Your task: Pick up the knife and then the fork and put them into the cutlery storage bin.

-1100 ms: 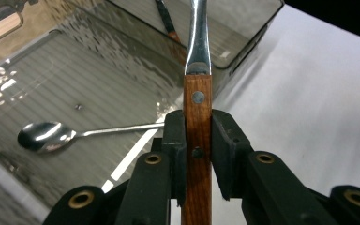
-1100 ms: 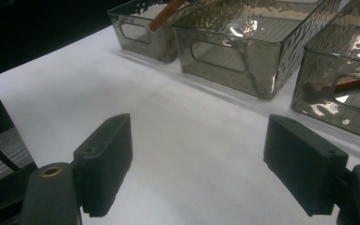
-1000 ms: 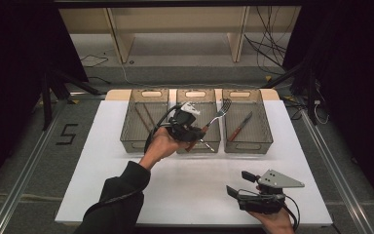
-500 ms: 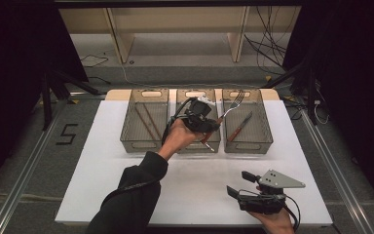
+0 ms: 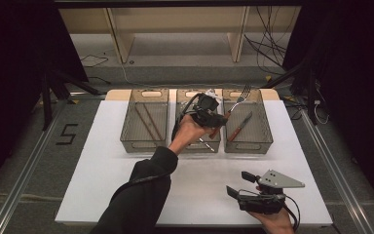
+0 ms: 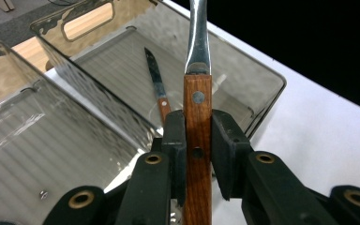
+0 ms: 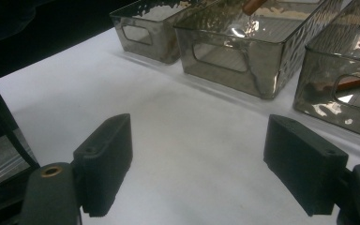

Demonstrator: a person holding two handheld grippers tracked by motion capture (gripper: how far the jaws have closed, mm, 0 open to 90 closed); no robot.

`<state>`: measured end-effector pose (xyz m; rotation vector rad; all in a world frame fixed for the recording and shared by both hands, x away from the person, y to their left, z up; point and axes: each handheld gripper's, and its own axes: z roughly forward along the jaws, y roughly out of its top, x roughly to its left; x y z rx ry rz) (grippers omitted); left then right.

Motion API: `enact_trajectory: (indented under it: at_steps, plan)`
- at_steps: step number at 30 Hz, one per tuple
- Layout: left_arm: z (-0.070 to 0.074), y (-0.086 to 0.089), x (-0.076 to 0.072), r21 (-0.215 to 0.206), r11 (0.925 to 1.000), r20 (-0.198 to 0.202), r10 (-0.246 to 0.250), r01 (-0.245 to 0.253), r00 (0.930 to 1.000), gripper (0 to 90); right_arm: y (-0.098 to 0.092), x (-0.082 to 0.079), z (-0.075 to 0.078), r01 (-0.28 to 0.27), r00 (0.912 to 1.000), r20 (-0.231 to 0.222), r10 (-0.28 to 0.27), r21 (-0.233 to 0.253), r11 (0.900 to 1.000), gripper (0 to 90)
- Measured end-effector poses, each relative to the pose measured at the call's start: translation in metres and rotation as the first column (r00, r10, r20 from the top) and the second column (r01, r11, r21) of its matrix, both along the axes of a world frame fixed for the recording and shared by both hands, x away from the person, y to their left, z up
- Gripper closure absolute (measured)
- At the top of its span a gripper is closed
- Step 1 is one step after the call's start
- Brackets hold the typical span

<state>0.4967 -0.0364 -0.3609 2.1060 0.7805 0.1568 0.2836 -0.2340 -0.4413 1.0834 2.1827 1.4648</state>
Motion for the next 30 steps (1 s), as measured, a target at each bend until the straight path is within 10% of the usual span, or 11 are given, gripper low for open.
enact_trajectory:
  at_steps: [30]
  plan:
    - [-0.009, -0.044, 0.020, -0.018, 0.9998, -0.036, 0.012, -0.013, 0.9993, 76.0, 0.000, 0.000, 0.000, -0.006, 1.0000, -0.002, 0.006, 0.002, 1.000, 24.6]
